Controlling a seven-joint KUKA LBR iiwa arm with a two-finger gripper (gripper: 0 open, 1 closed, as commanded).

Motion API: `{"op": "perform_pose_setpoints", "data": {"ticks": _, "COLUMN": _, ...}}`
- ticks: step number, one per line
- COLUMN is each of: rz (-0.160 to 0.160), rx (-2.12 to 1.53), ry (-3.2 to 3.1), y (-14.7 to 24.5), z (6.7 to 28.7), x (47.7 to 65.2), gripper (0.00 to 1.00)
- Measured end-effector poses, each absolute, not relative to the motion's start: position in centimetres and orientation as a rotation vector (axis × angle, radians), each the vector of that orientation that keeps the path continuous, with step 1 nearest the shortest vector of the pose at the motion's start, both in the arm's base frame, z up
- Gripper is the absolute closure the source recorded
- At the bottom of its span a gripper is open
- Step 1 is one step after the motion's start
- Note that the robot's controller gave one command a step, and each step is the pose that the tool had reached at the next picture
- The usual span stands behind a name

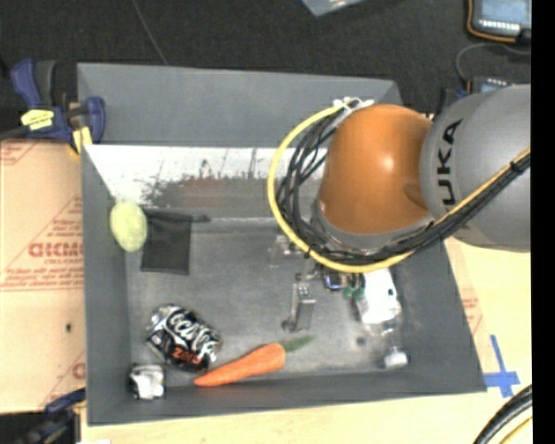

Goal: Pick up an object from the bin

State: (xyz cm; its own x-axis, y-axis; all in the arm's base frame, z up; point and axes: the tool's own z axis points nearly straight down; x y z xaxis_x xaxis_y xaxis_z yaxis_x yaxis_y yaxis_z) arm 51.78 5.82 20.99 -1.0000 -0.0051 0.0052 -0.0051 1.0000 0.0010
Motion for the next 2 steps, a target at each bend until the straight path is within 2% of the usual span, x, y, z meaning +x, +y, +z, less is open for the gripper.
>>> {"op": "perform_pose_setpoints", "data": {"ticks": 1, "rz": -0.003, "rx": 0.006, "ry": -3.144, "y": 5.8, "z": 21.4, "x": 51.9, "gripper": 0.00}}
{"op": "perform_pose_setpoints", "data": {"ticks": 2, "rz": 0.000, "rx": 0.103, "ry": -3.147, "y": 8.3, "z": 17.7, "x": 51.1, "gripper": 0.00}}
